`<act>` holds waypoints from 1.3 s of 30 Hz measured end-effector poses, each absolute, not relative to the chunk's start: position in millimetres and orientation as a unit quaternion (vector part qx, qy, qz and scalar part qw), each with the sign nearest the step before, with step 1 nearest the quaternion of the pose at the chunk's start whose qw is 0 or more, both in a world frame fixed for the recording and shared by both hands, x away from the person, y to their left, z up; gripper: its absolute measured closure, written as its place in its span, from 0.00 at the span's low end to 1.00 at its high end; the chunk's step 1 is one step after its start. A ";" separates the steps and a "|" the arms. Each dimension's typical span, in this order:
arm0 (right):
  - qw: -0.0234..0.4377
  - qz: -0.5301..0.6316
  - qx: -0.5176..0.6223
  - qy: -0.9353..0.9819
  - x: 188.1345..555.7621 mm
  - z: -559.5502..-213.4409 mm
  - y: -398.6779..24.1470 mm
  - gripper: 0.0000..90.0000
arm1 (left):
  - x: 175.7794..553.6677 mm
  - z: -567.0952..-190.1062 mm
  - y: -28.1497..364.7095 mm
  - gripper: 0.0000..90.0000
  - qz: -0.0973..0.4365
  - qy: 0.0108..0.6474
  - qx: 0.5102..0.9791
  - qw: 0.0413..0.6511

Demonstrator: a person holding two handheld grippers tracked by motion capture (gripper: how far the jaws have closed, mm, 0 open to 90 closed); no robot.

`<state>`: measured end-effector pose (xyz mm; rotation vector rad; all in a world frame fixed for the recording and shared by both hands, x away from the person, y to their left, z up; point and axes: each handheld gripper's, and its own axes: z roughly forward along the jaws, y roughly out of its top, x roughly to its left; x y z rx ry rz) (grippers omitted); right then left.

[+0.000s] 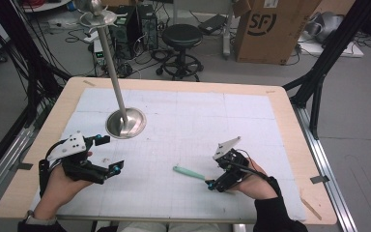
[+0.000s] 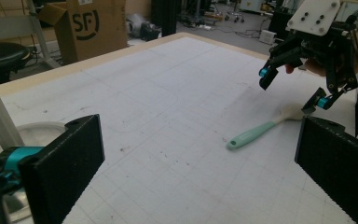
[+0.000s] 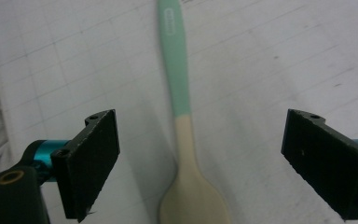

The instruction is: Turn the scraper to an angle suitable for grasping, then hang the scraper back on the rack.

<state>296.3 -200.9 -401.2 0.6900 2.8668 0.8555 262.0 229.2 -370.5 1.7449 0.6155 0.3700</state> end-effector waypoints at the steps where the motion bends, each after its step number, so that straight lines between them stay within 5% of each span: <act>1: 0.028 0.273 0.223 0.935 297.0 -401.4 -198.2 0.11 | 261.3 -370.5 229.2 0.02 0.159 0.264 0.748 0.587; 8: 0.032 0.204 0.208 0.956 306.9 -409.0 -186.7 0.19 | 259.8 -370.9 233.6 0.02 0.161 0.270 0.747 0.586; 15: 0.039 0.163 0.191 0.967 312.2 -413.6 -182.2 0.41 | 260.3 -372.7 233.8 0.02 0.160 0.271 0.748 0.584; 39: 0.003 0.104 0.161 0.981 315.6 -408.6 -161.1 0.88 | 252.1 -375.3 249.1 0.02 0.171 0.290 0.744 0.577</act>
